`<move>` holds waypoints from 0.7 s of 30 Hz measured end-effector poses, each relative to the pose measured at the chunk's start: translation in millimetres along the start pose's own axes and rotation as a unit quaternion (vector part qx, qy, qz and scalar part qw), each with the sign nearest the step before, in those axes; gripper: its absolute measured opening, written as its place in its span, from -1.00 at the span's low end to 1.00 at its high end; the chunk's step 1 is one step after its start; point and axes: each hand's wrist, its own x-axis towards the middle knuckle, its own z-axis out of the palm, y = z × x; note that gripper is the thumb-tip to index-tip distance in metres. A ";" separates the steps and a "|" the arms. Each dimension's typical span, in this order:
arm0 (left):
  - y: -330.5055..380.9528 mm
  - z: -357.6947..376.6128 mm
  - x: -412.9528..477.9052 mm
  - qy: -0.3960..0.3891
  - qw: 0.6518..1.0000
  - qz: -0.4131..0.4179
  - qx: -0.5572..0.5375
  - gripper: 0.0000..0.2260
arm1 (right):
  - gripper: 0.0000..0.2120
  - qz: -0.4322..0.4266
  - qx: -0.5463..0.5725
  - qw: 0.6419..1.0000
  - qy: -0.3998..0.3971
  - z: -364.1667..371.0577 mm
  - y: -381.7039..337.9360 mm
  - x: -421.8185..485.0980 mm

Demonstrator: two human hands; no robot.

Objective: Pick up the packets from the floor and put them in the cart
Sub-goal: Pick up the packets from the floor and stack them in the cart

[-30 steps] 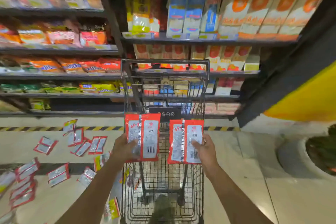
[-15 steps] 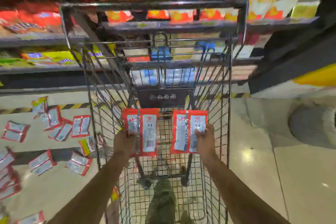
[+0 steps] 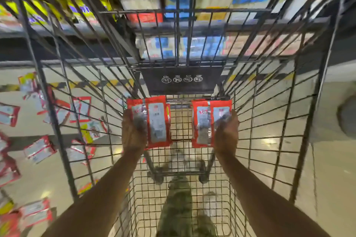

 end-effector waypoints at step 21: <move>-13.8 4.9 -28.0 -0.114 0.921 0.230 0.292 -0.32 | -0.17 -0.200 -0.242 0.943 -0.109 -5.3 -5.8 -17.7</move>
